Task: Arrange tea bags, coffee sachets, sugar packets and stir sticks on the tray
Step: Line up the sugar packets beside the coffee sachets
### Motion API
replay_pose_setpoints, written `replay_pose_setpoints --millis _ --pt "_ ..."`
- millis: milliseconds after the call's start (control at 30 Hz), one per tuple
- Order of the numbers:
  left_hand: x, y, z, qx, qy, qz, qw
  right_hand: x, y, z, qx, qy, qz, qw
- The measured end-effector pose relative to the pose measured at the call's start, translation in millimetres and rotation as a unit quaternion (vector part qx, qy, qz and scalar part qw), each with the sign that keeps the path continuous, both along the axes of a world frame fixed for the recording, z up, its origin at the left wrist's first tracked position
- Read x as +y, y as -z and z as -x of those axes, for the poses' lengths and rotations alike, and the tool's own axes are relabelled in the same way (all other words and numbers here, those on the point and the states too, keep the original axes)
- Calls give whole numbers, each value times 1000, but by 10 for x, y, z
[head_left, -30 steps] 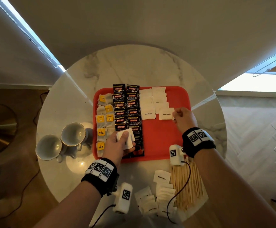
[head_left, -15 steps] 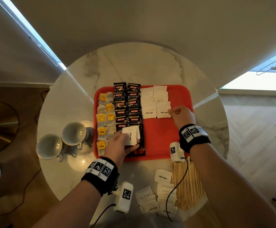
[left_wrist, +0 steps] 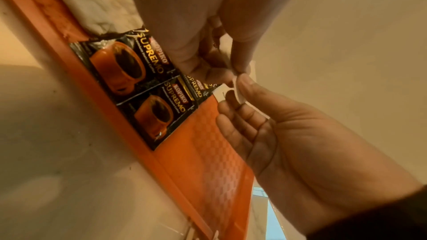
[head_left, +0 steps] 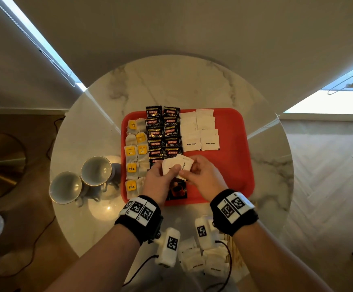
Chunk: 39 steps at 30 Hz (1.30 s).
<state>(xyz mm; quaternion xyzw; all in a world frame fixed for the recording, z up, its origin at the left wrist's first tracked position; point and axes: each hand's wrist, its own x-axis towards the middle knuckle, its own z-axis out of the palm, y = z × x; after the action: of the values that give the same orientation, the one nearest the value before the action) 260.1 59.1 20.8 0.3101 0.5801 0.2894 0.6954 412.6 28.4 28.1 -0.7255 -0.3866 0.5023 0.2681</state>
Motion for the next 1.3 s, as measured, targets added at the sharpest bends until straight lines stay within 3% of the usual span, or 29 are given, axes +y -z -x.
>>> replay_pose_setpoints --millis 200,400,733,1033,1300 --pt "53 51 78 64 27 -39 997 19 -35 -131 -44 -27 -6 999" --pt "36 115 118 74 -32 2 997 170 140 -472 -45 106 21 993" --pt "-76 169 296 67 -7 7 998 464 485 -461 -104 96 58 988" --pt "-54 181 250 61 -9 0 998 308 162 -384 -227 67 11 972" --pt "121 84 -191 144 137 -129 972 31 94 -317 -69 31 7 997"
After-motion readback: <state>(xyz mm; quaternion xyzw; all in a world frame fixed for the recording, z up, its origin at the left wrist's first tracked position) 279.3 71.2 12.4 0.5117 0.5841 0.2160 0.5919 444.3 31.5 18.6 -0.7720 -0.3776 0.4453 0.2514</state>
